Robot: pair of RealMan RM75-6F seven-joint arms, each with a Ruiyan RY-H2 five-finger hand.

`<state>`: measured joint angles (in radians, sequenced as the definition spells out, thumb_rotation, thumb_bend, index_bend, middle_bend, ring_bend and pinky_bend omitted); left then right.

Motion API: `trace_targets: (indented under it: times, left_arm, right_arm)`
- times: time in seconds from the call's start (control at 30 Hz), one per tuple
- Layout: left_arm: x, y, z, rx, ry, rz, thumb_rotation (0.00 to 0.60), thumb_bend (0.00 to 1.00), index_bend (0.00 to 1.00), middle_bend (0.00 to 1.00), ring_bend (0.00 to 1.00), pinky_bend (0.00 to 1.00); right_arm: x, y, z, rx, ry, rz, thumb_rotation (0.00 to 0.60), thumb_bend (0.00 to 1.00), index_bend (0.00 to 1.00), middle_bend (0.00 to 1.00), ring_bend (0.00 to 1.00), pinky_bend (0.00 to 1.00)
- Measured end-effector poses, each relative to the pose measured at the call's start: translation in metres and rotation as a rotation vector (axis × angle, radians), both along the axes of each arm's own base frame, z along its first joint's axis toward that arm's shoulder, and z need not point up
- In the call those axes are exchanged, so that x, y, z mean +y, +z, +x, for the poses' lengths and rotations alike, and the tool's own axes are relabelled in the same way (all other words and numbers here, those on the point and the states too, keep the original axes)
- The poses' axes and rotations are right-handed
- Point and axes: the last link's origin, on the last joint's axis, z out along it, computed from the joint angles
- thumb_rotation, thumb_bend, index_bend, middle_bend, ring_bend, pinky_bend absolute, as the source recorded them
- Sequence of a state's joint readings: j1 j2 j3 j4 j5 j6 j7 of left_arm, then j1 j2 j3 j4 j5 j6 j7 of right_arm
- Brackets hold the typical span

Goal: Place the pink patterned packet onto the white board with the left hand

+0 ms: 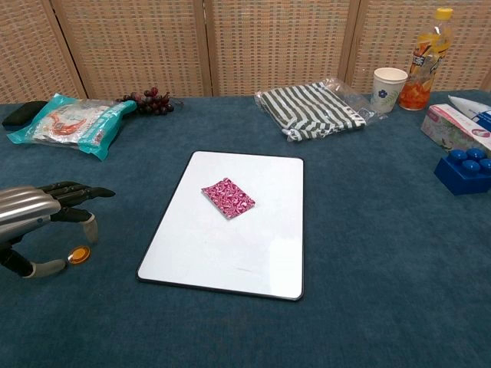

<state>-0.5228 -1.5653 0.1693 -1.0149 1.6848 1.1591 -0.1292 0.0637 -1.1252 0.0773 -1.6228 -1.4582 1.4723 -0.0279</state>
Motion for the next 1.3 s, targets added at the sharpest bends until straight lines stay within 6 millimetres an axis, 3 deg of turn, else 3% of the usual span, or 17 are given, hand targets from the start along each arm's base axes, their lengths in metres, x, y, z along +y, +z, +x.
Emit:
trace_targets:
  times: [0.47, 0.83, 1.1, 1.3]
  left_arm:
    - [0.000, -0.003, -0.002, 0.009, 0.006, -0.008, 0.600, 0.36, 0.36, 0.00, 0.00, 0.00]
    - [0.001, -0.007, 0.002, 0.007, -0.003, -0.017, 0.600, 0.39, 0.54, 0.00, 0.00, 0.00]
    - [0.003, -0.003, 0.004, -0.014, -0.001, -0.004, 0.600, 0.38, 0.55, 0.00, 0.00, 0.00]
    - [0.014, 0.004, 0.017, -0.050, -0.007, 0.017, 0.600, 0.37, 0.55, 0.00, 0.00, 0.00]
  right_arm:
    - [0.000, 0.000, 0.000, -0.001, 0.000, 0.001, 0.600, 0.00, 0.05, 0.00, 0.00, 0.00]
    - [0.000, 0.000, 0.000, -0.003, -0.001, 0.001, 0.600, 0.00, 0.05, 0.00, 0.00, 0.00]
    - [0.000, 0.000, 0.000, -0.003, 0.000, 0.003, 0.600, 0.00, 0.05, 0.00, 0.00, 0.00]
    - [0.000, 0.000, 0.000, -0.001, 0.000, 0.002, 0.600, 0.00, 0.05, 0.00, 0.00, 0.00]
